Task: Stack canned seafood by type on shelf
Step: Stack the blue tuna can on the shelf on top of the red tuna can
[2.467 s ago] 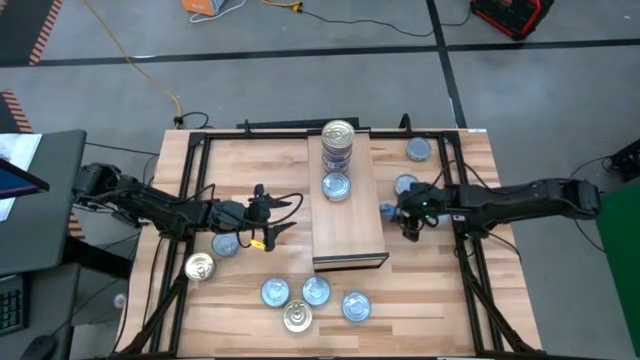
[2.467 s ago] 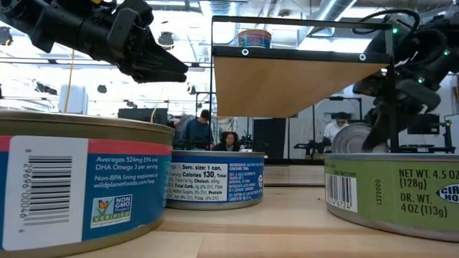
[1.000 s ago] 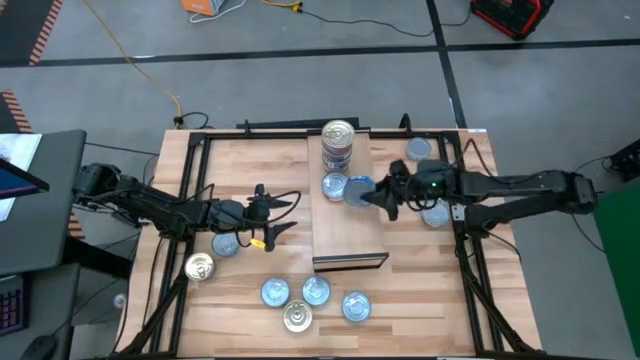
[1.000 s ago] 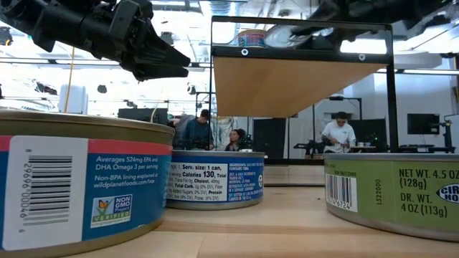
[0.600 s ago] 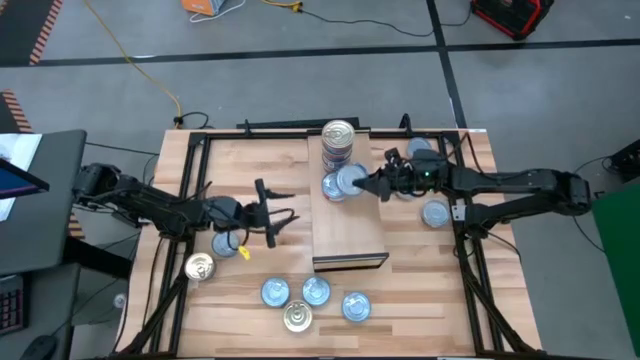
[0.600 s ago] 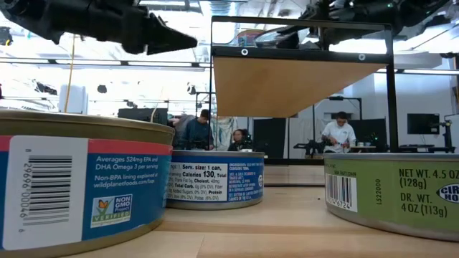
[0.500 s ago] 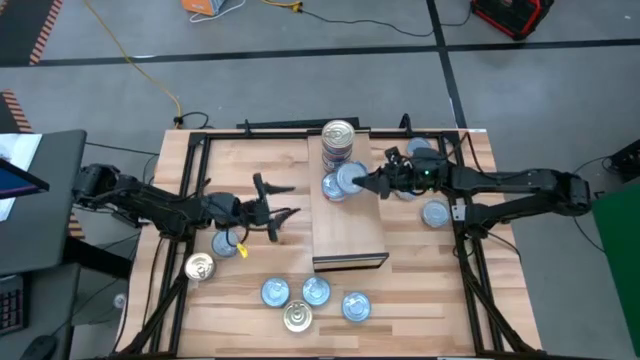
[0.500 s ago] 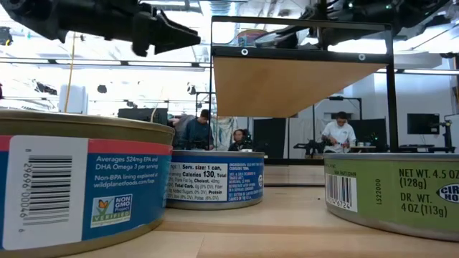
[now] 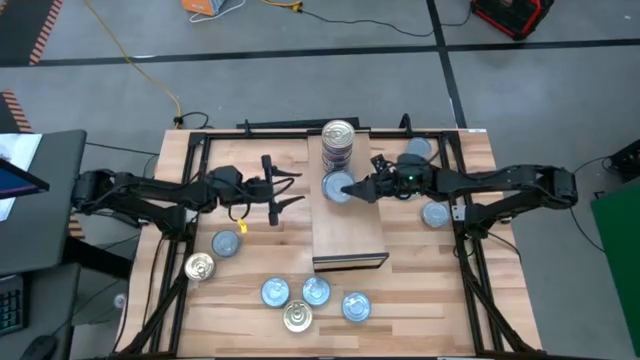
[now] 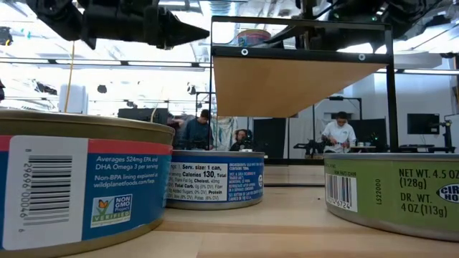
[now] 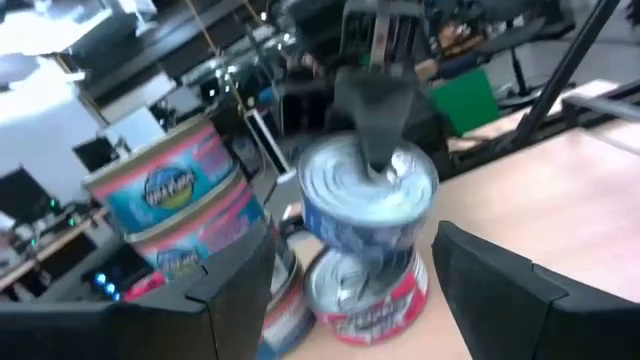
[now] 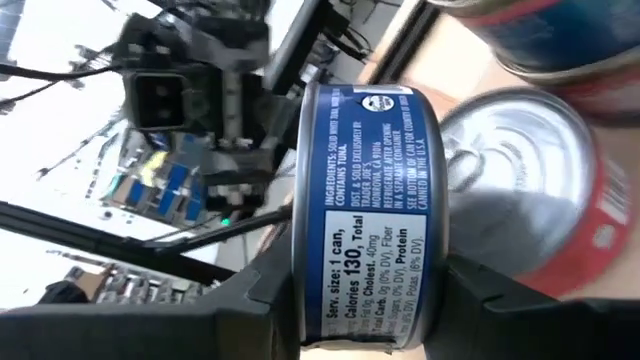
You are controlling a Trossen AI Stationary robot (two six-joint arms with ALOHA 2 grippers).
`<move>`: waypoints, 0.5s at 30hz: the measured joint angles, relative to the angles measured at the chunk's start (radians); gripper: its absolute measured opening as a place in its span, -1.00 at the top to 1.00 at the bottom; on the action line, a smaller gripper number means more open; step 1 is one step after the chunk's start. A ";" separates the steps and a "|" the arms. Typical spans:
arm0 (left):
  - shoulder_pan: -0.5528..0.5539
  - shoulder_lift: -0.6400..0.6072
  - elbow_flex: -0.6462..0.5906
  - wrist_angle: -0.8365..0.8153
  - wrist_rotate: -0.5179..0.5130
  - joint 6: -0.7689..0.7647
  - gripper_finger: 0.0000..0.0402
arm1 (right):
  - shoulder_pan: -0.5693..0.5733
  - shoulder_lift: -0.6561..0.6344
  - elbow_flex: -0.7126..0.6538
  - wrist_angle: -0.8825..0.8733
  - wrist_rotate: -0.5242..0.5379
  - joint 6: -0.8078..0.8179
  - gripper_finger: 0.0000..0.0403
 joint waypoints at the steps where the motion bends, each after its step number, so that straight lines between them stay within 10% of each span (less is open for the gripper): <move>1: 0.000 0.000 0.000 -0.005 -0.003 -0.001 -0.29 | 0.002 -0.003 0.000 0.003 0.000 0.000 0.12; 15: 0.000 0.000 0.000 -0.015 0.033 -0.035 -0.29 | -0.038 -0.002 0.000 -0.008 0.000 0.037 -0.31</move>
